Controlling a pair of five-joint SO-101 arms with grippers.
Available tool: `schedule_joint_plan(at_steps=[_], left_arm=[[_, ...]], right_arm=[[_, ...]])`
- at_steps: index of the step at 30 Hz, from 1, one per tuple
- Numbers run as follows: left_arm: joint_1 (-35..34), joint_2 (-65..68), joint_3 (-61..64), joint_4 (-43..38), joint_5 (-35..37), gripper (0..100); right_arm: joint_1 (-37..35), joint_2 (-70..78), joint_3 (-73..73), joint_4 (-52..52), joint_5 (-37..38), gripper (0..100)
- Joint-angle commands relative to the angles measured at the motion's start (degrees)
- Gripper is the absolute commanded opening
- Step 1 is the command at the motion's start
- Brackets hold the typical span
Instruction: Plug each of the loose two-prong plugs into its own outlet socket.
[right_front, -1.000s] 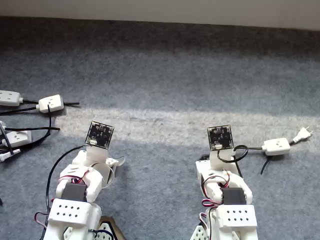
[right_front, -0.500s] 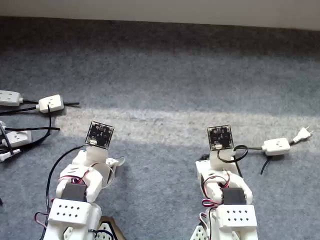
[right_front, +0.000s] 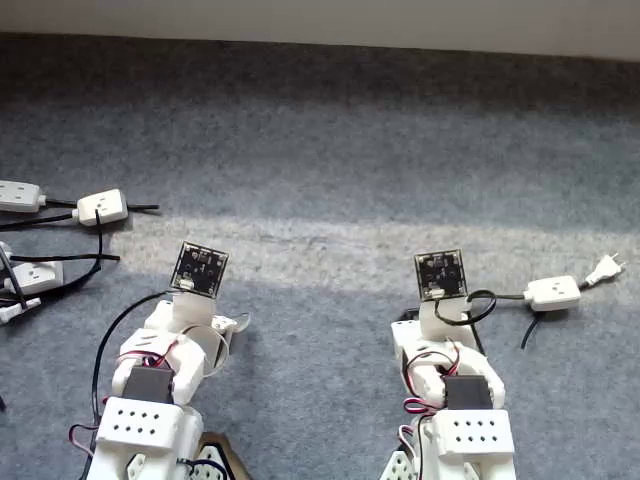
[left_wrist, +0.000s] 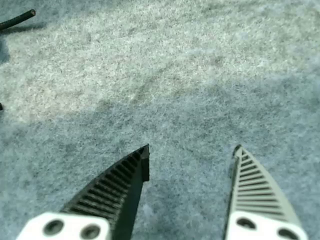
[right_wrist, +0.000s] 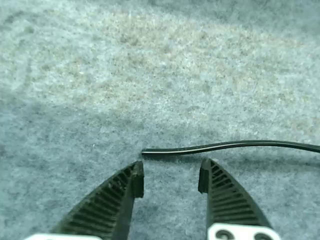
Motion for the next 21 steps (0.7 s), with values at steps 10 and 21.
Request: schedule_joint_plan(at_steps=[10, 21], left_arm=[[-0.4, -0.75, 1.1, 0.35, -0.35, 26], [-0.4, -0.75, 1.1, 0.35, -0.35, 26]], right_arm=[[-2.42, -0.75, 6.55, -0.22, 1.49, 18.5], [-7.43, -0.75, 6.55, -0.31, 1.41, 18.5]])
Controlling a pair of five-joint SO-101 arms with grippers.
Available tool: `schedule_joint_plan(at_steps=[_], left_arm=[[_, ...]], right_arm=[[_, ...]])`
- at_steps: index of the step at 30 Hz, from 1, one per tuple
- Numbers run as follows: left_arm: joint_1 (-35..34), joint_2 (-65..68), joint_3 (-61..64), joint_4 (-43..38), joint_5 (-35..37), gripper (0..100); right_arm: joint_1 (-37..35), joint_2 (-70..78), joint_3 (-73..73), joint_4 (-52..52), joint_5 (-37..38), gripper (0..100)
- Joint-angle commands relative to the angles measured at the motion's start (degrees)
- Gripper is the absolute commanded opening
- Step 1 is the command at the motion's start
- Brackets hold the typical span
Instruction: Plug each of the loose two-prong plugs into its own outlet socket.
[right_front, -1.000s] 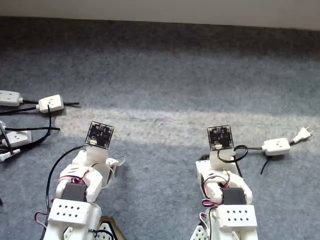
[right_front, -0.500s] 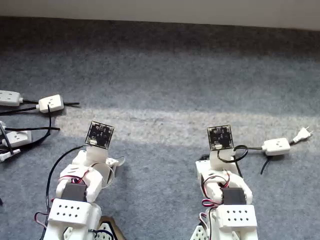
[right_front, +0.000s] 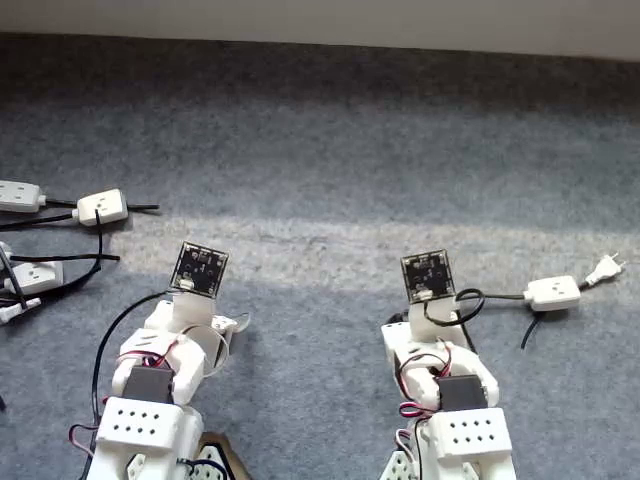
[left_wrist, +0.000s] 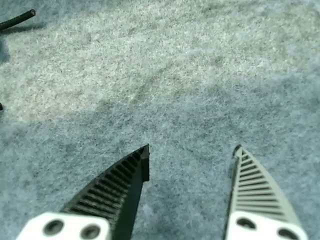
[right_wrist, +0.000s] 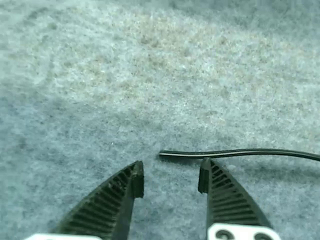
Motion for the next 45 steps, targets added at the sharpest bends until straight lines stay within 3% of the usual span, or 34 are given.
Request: schedule_joint_plan(at_steps=[1, 9, 13, 17, 25, 29, 34, 39, 45], left_arm=[[-0.4, -0.75, 1.1, 0.35, -0.35, 26], [-0.4, -0.75, 1.1, 0.35, -0.35, 26], [-0.4, -0.75, 1.1, 0.35, -0.35, 26], [0.13, -0.75, 1.19, 0.35, -0.26, 26], [9.8, -0.75, 1.19, 0.35, -0.35, 26], [10.86, -0.75, 1.19, 0.35, -0.35, 26], [10.51, -0.75, 1.19, 0.35, -0.44, 27], [9.36, -0.75, 1.19, 0.35, -0.44, 27], [2.77, -0.84, 0.84, -4.13, -0.44, 27]], right_arm=[[-2.95, -0.75, 6.55, -0.22, 1.41, 18.5], [-2.51, -0.84, 3.3, -0.31, 1.41, 18.5], [1.98, -0.84, 0.84, -1.8, 1.14, 18.5], [10.95, -0.75, -6.81, -1.71, 1.14, 18.5], [33.27, -0.75, -27.12, 9.71, 1.49, 18.5], [40.04, -0.4, -29.76, 11.74, 1.14, 18.7], [42.42, -0.22, -25.8, 10.95, -7.38, 18.8], [42.24, 2.33, -19.3, 1.71, -14.77, 18.8], [42.15, 26.15, -22.81, -11.38, -15.47, 21.2]])
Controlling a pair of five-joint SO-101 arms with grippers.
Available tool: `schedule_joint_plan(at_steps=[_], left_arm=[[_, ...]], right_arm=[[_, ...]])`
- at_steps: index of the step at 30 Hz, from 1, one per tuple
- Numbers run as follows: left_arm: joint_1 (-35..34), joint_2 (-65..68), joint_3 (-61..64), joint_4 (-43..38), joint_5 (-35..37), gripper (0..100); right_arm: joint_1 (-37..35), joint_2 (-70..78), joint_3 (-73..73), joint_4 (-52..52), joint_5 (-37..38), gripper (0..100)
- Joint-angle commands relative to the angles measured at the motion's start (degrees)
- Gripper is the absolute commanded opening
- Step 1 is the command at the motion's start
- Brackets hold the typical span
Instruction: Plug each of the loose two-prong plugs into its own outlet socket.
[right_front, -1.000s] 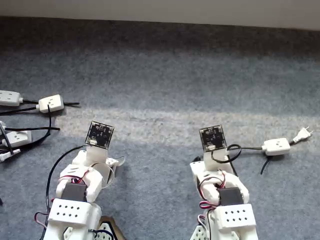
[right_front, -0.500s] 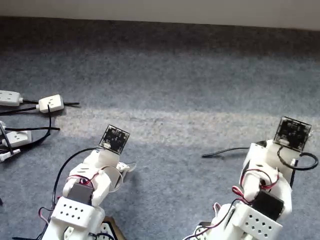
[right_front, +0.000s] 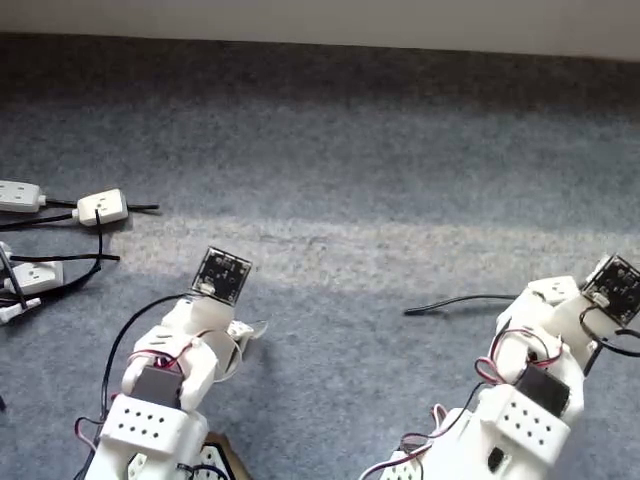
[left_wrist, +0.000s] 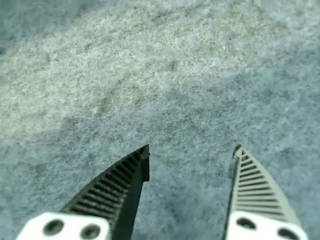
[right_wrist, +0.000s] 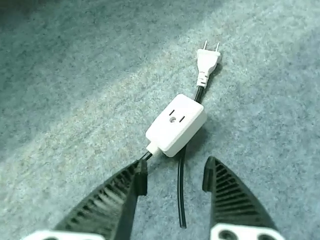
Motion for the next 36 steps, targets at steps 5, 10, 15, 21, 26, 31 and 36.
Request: schedule_joint_plan(at_steps=[5, 10, 15, 21, 26, 31, 36], left_arm=[[-7.16, -0.31, 1.1, -13.54, -0.09, 26], [-5.67, -0.57, 1.19, -11.08, -0.18, 26], [-5.67, -0.57, 1.19, -10.9, -0.18, 26], [-5.67, -0.57, 1.19, -10.73, -0.18, 26], [-5.67, -0.57, 1.19, -10.73, -0.18, 26], [-5.58, -0.57, 1.19, -10.73, -0.18, 26], [-5.58, -0.57, 1.19, -10.73, -0.18, 26]], right_arm=[[1.1, 39.96, -21.67, -6.46, -4.92, 27.0], [1.8, 55.08, -33.36, -6.46, -5.01, 27.0], [0.75, 57.45, -38.55, -7.16, -8.35, 27.0], [0.4, 59.74, -45.14, -7.87, -16.18, 27.0], [-0.31, 61.41, -42.33, -7.78, -27.6, 27.0], [-3.38, 61.05, -40.84, -4.88, -24.97, 27.0], [-4.79, 63.34, -41.1, -4.18, -23.74, 27.0]])
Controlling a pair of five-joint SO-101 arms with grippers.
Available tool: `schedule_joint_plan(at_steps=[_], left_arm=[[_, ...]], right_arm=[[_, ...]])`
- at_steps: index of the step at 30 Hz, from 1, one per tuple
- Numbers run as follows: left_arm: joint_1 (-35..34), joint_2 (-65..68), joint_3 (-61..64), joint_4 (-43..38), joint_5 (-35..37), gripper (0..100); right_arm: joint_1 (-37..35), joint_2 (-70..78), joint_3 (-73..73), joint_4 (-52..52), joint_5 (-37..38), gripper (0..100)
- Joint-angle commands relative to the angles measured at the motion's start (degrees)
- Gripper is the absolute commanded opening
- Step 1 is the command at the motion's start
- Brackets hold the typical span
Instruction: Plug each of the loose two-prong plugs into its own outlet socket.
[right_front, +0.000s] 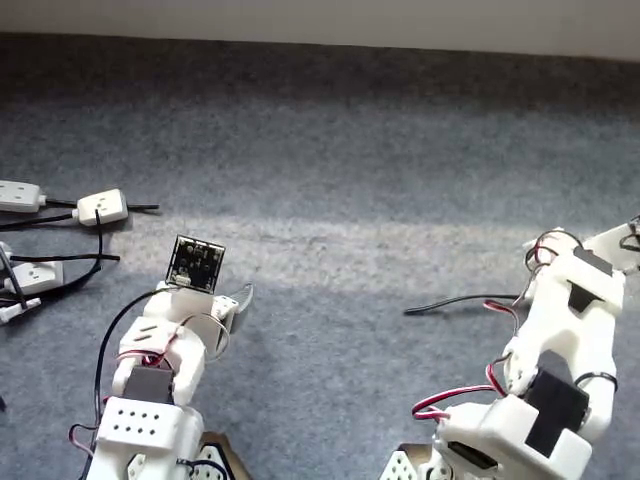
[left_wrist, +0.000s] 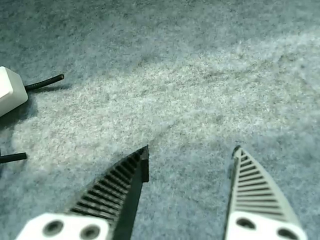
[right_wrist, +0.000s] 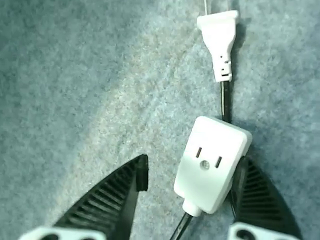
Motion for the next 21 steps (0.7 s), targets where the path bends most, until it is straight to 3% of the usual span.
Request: schedule_joint_plan(at_steps=[1, 11, 21], left_arm=[[1.19, -0.57, 1.19, 0.18, -0.18, 26], [1.19, -0.57, 1.19, 0.18, -0.26, 26], [1.19, -0.57, 1.19, 0.18, -0.26, 26]], right_arm=[[-1.19, 1.45, -0.75, 0.31, 1.93, 27.0], [2.33, 9.54, -6.02, 1.27, 6.15, 27.0], [2.07, 9.54, -21.76, 16.75, 6.15, 23.8]])
